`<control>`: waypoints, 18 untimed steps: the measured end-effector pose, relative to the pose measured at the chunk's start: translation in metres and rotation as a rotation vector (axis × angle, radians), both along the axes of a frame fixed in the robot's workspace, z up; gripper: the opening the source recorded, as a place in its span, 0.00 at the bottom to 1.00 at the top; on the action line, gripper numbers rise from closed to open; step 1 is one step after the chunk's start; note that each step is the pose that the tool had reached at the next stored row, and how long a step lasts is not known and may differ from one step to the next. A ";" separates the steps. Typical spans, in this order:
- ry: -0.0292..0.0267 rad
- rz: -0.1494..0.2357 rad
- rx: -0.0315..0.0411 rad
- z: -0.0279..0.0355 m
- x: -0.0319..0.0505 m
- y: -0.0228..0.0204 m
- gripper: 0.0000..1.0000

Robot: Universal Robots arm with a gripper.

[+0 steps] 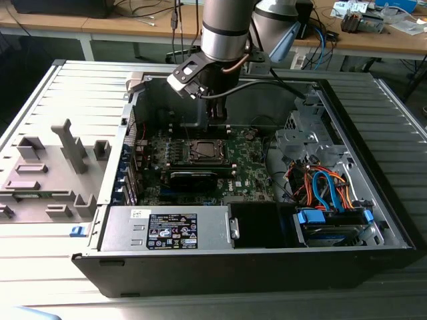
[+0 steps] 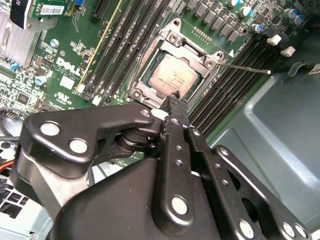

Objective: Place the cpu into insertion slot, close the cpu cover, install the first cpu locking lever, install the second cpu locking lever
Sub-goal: 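Install the first cpu locking lever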

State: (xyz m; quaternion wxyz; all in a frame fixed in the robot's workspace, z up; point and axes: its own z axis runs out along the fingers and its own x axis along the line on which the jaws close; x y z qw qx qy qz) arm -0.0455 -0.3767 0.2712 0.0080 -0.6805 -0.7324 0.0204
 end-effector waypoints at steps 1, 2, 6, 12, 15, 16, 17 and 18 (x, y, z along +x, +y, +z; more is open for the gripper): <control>0.0000 0.006 0.0000 0.0000 0.0000 0.0000 0.11; 0.0000 0.013 -0.0001 0.0000 0.0000 0.0000 0.11; 0.0000 0.026 -0.0001 0.0000 0.0000 0.0000 0.11; 0.0000 0.036 0.0000 0.0000 0.0000 0.0000 0.11; 0.0000 0.041 -0.0001 0.0000 0.0000 0.0000 0.11; 0.0000 0.042 -0.0001 0.0000 0.0000 0.0000 0.11; 0.0000 0.044 -0.0001 0.0000 0.0000 0.0000 0.11; 0.0000 0.045 -0.0001 0.0000 0.0000 0.0000 0.11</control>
